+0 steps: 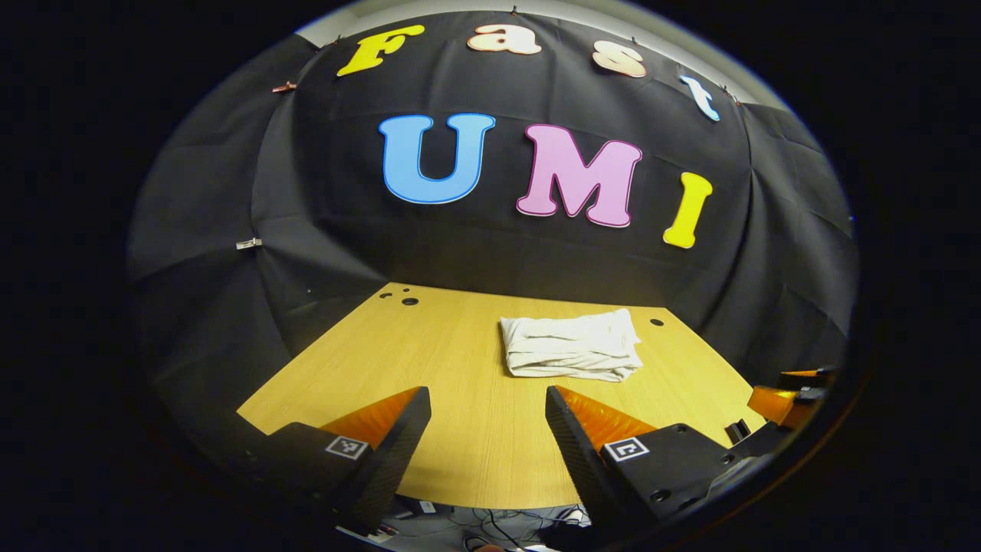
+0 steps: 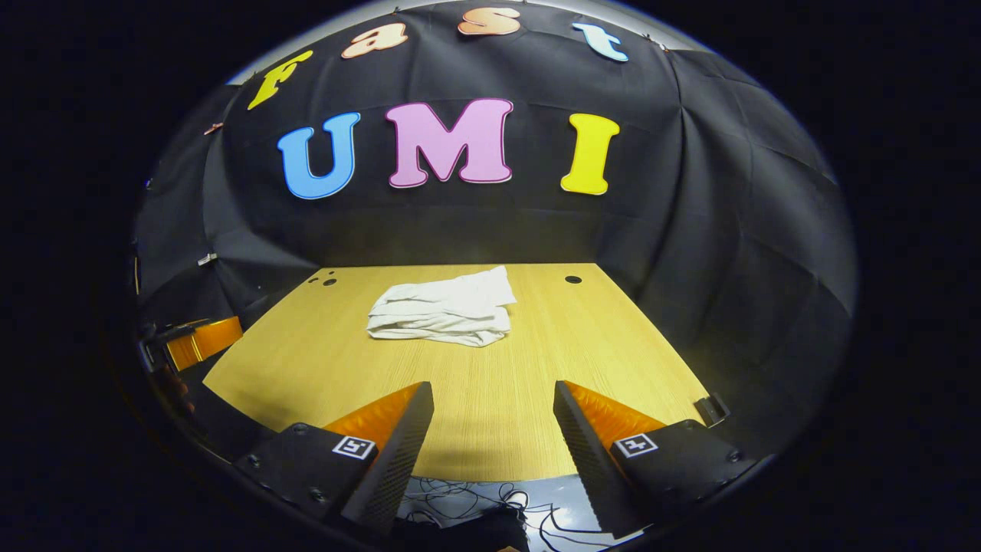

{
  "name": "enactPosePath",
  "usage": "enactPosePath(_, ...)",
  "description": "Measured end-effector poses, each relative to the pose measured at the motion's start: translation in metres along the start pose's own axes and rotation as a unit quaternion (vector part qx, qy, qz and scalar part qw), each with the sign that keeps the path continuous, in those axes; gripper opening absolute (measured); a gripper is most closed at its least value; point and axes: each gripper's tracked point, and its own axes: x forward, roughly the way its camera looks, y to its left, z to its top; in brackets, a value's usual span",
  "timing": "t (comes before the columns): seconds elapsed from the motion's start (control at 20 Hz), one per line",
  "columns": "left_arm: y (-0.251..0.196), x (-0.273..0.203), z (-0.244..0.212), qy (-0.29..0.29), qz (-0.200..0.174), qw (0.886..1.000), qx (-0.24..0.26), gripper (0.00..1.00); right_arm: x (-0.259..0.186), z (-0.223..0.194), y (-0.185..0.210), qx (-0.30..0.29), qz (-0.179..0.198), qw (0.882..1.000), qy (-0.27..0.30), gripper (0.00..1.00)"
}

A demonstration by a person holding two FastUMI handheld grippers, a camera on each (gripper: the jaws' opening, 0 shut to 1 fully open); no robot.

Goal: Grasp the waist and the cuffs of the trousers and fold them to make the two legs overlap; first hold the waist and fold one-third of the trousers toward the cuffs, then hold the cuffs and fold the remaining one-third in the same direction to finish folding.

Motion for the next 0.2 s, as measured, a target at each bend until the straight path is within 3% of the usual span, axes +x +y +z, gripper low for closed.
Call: enactPosePath(0.2, -0.0007, -0.0057, 0.0013, -0.002, -0.012, 1.0, 0.009, 0.96, -0.0072, -0.0013, 0.002, 0.013, -0.007, 1.0, -0.006, 0.97)
